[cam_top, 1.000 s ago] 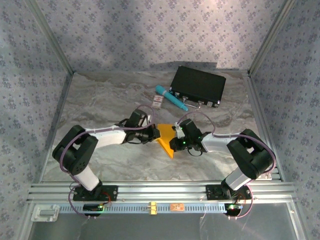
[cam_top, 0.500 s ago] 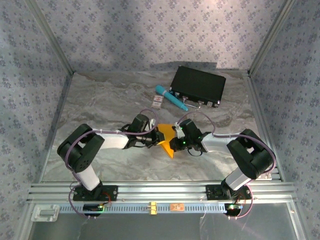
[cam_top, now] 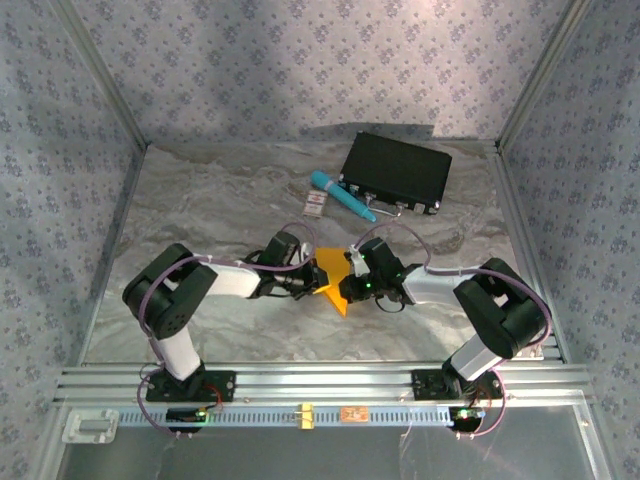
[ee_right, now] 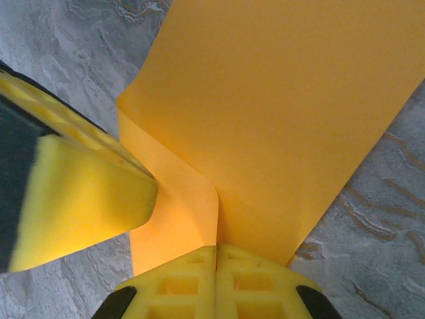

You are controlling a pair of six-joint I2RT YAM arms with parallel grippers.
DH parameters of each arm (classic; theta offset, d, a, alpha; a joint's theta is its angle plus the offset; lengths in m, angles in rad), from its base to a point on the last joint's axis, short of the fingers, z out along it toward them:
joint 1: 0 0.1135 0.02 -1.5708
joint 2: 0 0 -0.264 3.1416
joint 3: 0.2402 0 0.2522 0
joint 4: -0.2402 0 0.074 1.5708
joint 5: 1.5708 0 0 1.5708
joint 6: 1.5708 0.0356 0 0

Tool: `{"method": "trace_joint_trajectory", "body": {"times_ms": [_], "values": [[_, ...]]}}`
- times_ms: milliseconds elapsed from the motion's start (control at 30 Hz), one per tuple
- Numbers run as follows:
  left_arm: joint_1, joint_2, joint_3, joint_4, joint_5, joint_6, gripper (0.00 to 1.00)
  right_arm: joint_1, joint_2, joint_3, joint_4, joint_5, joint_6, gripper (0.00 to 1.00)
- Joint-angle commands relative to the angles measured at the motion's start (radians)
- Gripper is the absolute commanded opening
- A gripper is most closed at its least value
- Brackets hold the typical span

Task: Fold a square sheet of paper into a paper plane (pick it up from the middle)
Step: Third fold the triangle at the center of the table.

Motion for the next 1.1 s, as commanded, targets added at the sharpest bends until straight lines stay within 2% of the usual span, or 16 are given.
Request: {"method": "trace_joint_trajectory", "body": {"times_ms": [0, 233, 333, 433, 567, 667, 767, 867, 967, 1067], "values": [[-0.003, 0.031, -0.003, -0.015, -0.006, 0.026, 0.00, 0.003, 0.019, 0.000, -0.037, 0.033, 0.001, 0.01], [-0.003, 0.047, -0.001, -0.069, -0.031, 0.050, 0.00, 0.004, 0.019, 0.003, -0.037, 0.030, 0.004, 0.01], [-0.002, 0.046, -0.005, -0.079, -0.035, 0.057, 0.00, 0.003, 0.007, 0.006, -0.037, 0.018, 0.014, 0.05], [-0.003, 0.050, 0.003, -0.084, -0.034, 0.065, 0.00, -0.006, -0.035, 0.012, -0.038, -0.001, 0.047, 0.15], [-0.003, 0.049, 0.000, -0.087, -0.037, 0.065, 0.00, -0.027, -0.132, 0.023, -0.112, 0.039, 0.077, 0.37], [-0.003, 0.049, 0.003, -0.088, -0.037, 0.067, 0.00, -0.037, -0.200, 0.022, -0.155, 0.037, 0.087, 0.44], [-0.003, 0.049, 0.005, -0.089, -0.037, 0.068, 0.00, -0.036, -0.224, 0.024, -0.162, -0.053, 0.097, 0.40], [-0.004, 0.051, 0.006, -0.087, -0.037, 0.068, 0.00, -0.009, -0.192, 0.041, -0.156, -0.154, 0.119, 0.27], [-0.003, 0.052, 0.005, -0.087, -0.037, 0.066, 0.00, 0.052, -0.147, 0.081, -0.186, -0.157, 0.111, 0.14], [-0.004, 0.054, 0.005, -0.086, -0.037, 0.066, 0.00, 0.085, -0.095, 0.123, -0.236, -0.115, 0.107, 0.08]]}}
